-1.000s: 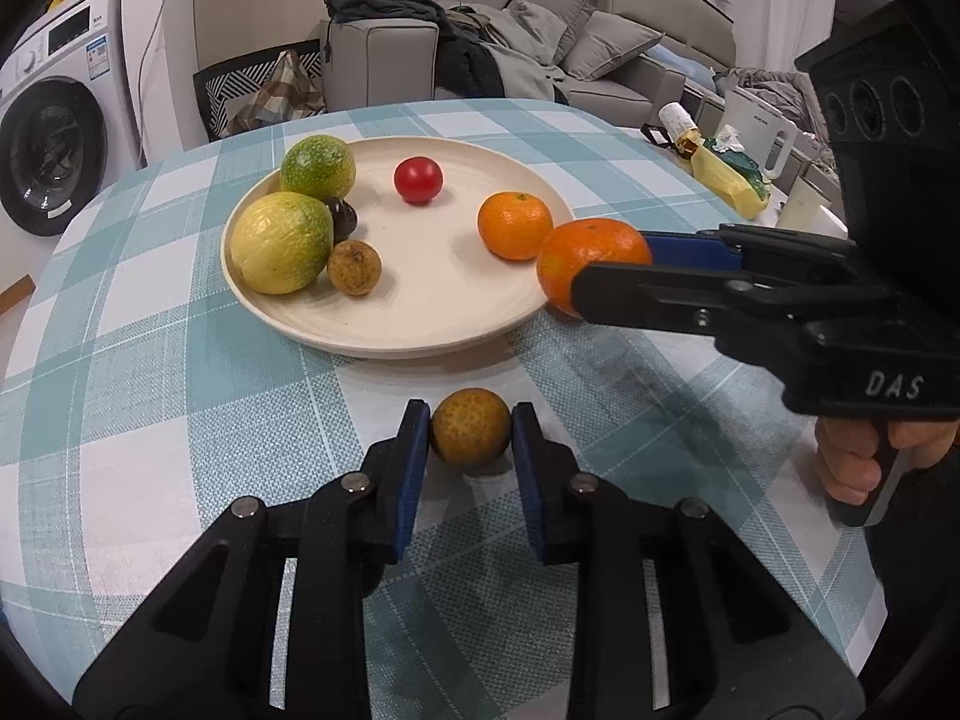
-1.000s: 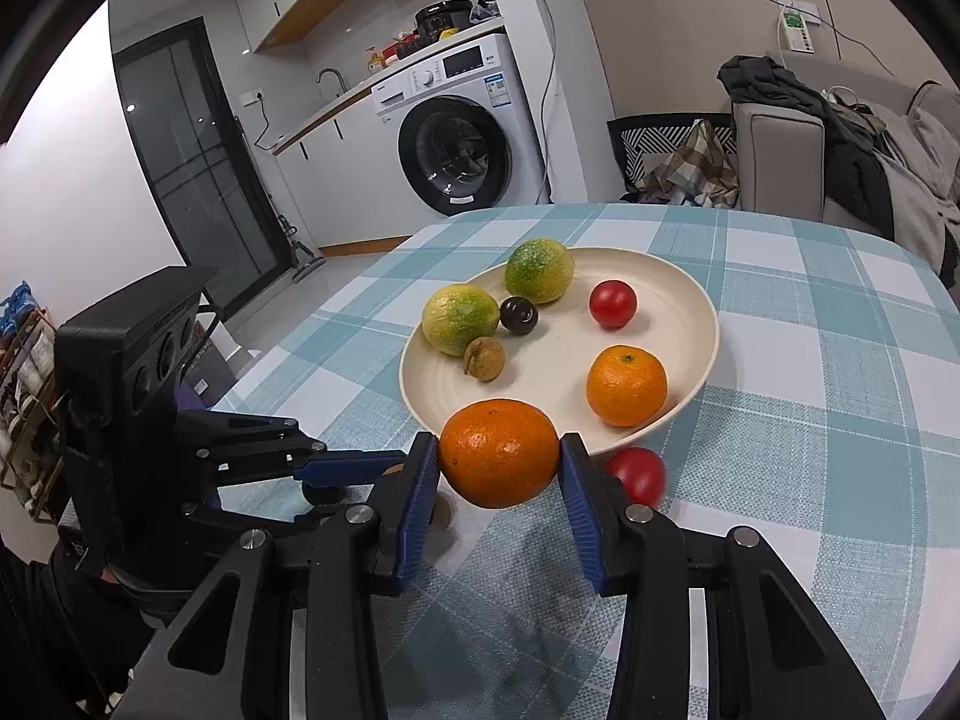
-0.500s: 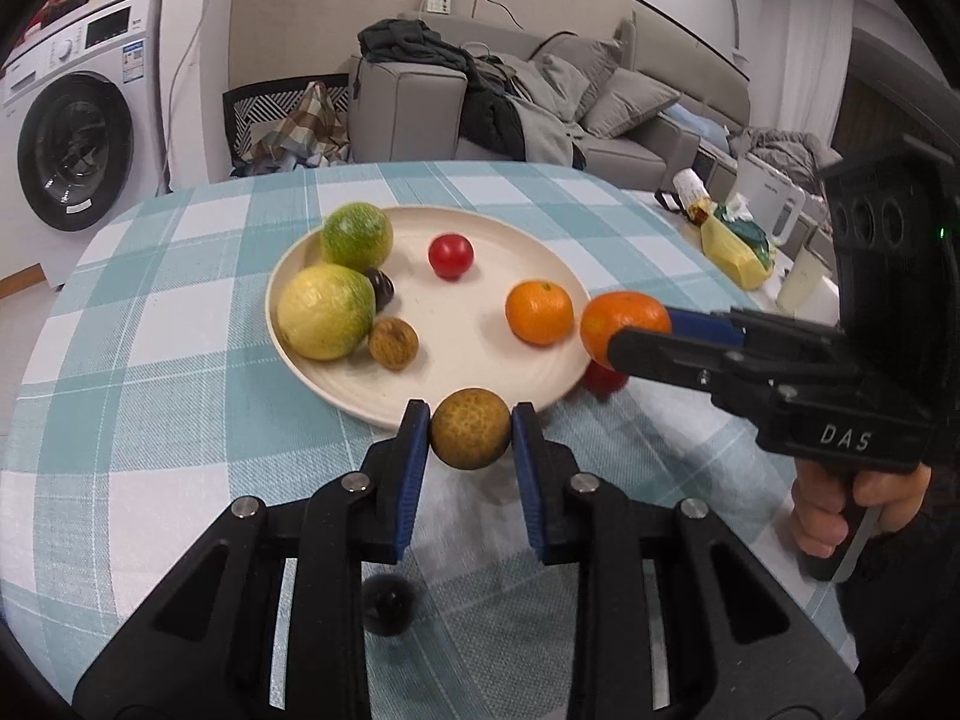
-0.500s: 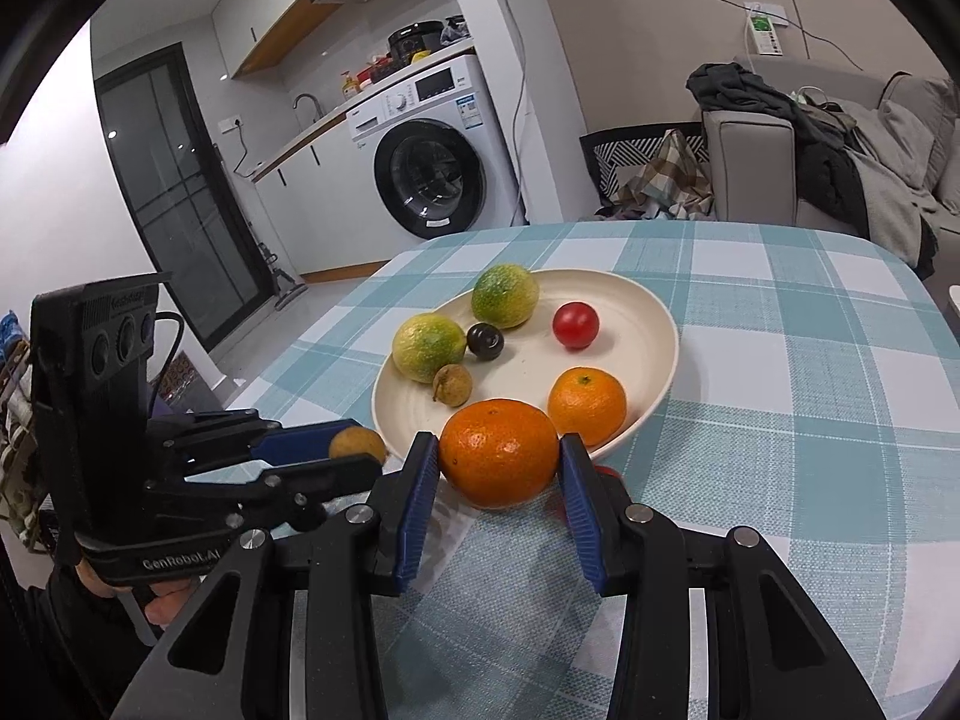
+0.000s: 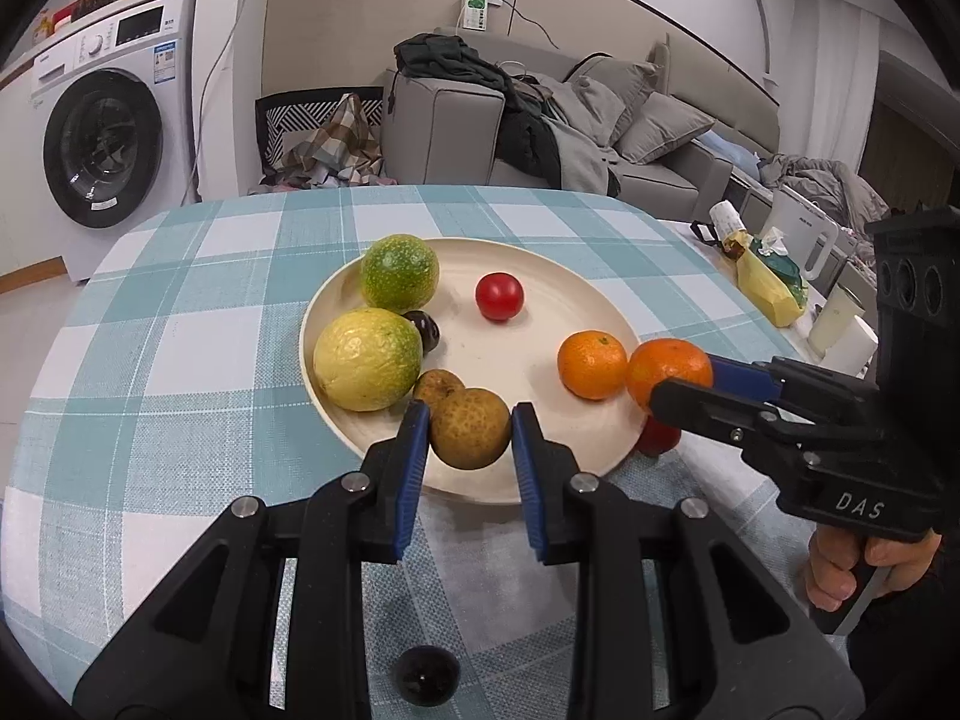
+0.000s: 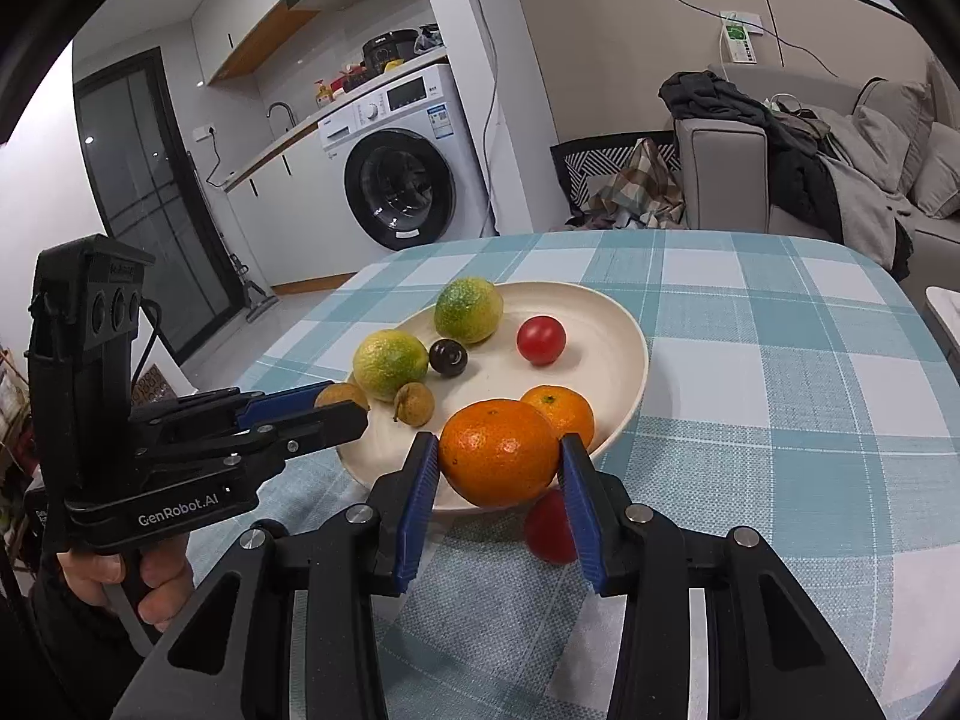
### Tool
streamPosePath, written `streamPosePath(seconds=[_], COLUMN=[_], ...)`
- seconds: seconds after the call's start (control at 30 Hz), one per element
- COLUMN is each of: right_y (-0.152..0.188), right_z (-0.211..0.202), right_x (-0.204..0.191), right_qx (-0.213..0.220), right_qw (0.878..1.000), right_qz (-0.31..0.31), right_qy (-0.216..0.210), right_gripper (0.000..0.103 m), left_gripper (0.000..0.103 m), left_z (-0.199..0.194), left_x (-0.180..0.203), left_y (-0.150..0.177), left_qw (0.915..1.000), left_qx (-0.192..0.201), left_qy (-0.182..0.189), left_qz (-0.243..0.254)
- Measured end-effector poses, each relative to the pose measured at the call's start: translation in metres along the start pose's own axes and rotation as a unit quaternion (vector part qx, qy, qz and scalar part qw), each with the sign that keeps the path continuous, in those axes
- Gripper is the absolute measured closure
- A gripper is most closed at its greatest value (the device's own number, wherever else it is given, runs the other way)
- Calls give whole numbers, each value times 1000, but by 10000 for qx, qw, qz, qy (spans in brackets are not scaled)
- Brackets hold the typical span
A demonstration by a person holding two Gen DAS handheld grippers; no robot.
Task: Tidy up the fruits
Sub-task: 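Carry the brown fruit and orange onto the plate and open both tools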
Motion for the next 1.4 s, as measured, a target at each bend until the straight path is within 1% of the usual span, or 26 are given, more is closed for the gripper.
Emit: streamPosePath(seconds=[0.17,0.5,0.8,0.97,1.2,1.27,1.3,1.4], right_y=[0,-2,-1,0,2,2,1,0], right_z=[4,18,24,28,29,28,27,22], right_x=[-3,-15,-16,-16,-16,-15,-15,-18], right_qx=[-32,-182,-326,-422,-448,-437,-395,-261], right_qw=[10000,9997,9993,9990,9988,9989,9990,9993], right_qz=[39,-63,-107,-133,-189,-173,-176,-261], right_qy=[-60,-181,-132,-49,83,73,61,79], right_gripper=[61,61,61,61,61,57,53,52], left_gripper=[78,78,78,78,78,78,78,76], left_z=[0,8,14,17,17,16,15,13], left_x=[-4,1,11,11,10,10,10,10], left_y=[-1,4,8,8,8,9,9,9], left_qw=[9999,9998,9992,9991,9991,9991,9991,9990], left_qx=[68,-12,-113,-160,-151,-124,-114,-78], left_qy=[-100,-180,-198,-221,-257,-277,-279,-300], left_qz=[-35,81,324,315,290,305,312,307])
Point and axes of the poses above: each gripper's, at about its wrist camera, not at the fingertips, and z roughly the way its jaws point, x to its right, y to its underside, the point moved 4 cm from there along z, roughly the way its jaws point, and after that the axes turned 5 degrees about x, right-handed, at the moved point
